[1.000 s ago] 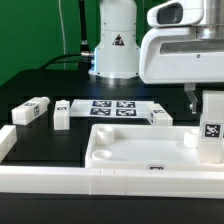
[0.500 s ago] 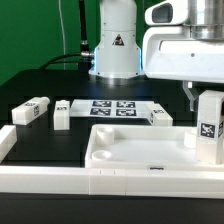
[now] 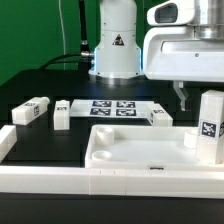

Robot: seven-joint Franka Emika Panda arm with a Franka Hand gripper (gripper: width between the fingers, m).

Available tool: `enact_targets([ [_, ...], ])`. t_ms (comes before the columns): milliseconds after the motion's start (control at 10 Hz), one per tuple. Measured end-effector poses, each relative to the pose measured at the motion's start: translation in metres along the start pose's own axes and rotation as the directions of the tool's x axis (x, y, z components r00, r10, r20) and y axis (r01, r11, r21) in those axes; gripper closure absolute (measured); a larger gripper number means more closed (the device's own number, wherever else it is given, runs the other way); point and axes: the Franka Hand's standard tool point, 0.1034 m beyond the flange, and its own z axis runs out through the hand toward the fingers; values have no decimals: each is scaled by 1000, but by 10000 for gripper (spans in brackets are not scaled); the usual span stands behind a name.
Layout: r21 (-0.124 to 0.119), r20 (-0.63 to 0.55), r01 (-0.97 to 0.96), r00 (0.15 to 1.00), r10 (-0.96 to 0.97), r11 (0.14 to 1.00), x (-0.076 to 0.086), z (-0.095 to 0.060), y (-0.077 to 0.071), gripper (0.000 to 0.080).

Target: Assemble desk

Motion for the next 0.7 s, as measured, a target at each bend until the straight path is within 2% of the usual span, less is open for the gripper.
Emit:
enact_targets([
  [300,-5,-2,309,951,-309,951,0,0,-1,151],
  [700,-23,5,645,764,-646,763,-1,1,-2,151],
])
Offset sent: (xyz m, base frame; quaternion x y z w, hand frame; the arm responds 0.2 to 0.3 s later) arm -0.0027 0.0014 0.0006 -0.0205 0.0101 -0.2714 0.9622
